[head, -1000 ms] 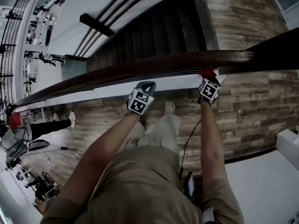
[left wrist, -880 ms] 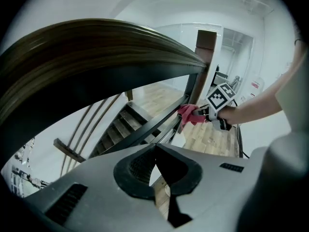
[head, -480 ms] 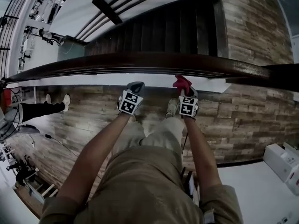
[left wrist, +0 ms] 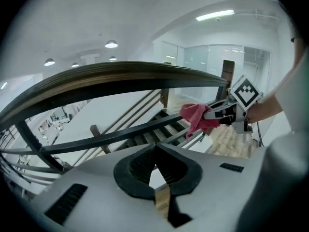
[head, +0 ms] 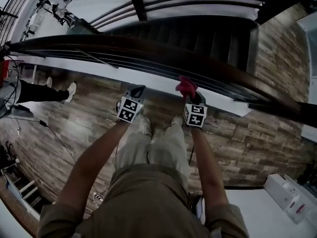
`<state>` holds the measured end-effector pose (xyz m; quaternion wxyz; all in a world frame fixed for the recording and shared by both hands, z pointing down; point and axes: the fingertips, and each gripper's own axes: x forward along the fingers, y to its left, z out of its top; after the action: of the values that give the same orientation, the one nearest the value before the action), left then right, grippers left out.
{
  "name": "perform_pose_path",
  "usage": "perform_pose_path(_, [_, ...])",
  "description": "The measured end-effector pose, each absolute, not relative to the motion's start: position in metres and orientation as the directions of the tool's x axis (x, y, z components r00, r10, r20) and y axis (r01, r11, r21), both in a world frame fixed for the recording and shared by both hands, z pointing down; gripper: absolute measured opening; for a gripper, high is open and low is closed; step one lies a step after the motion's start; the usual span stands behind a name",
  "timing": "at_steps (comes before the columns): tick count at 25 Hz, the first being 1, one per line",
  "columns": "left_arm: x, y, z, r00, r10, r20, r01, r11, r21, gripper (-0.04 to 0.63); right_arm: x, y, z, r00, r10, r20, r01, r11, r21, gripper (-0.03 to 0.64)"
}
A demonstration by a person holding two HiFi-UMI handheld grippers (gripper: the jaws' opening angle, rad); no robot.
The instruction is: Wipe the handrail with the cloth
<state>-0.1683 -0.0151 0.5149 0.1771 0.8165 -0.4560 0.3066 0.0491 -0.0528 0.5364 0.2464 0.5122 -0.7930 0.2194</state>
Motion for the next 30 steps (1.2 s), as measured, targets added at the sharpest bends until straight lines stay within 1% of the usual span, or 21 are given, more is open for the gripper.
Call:
perform_pose_path(4, [-0.26,-0.015,0.553,0.309,-0.684,0.661,-0.906,-0.422,-0.013,0.017,-0.041,-0.054,0.552,-0.461,-0.663,0.589,-0.85,0.521,-0.079,0.075])
perform_pose_path(9, [-0.334,-0.038,0.608,0.21,-0.764,0.611,-0.959,-0.281,-0.021,0.017,-0.094,-0.071,0.595,-0.525,-0.643,0.558,-0.786,0.618,-0.027,0.075])
perform_pose_path(12, [-0.355,-0.058,0.64,0.207,-0.8,0.563,-0.962,-0.272,-0.032,0.017,-0.127,-0.087,0.624,-0.56,-0.629,0.539,-0.723,0.689,0.051,0.075])
perform_pose_path(15, [-0.376,-0.079,0.675,0.201,-0.828,0.524,-0.962,-0.267,-0.053,0.017,-0.167,-0.111,0.659,-0.584,-0.632,0.51,-0.674,0.727,0.128,0.075])
perform_pose_path(18, [-0.402,-0.092,0.717,0.187,-0.853,0.488,-0.966,-0.251,-0.068,0.017,-0.208,-0.128,0.692,-0.625,-0.623,0.47,-0.636,0.756,0.157,0.075])
perform_pose_path(22, [-0.429,-0.101,0.764,0.197,-0.879,0.434,-0.958,-0.267,-0.108,0.017,-0.261,-0.139,0.718,-0.696,-0.603,0.389,-0.581,0.792,0.188,0.075])
perform_pose_path(26, [-0.456,-0.102,0.787,0.179,-0.912,0.37,-0.962,-0.241,-0.129,0.017,-0.314,-0.141,0.739,-0.74,-0.584,0.334,-0.519,0.811,0.269,0.075])
perform_pose_path(30, [-0.458,-0.103,0.788,0.154,-0.922,0.356,-0.966,-0.216,-0.143,0.017,-0.35,-0.137,0.741,-0.773,-0.567,0.286,-0.483,0.817,0.315,0.075])
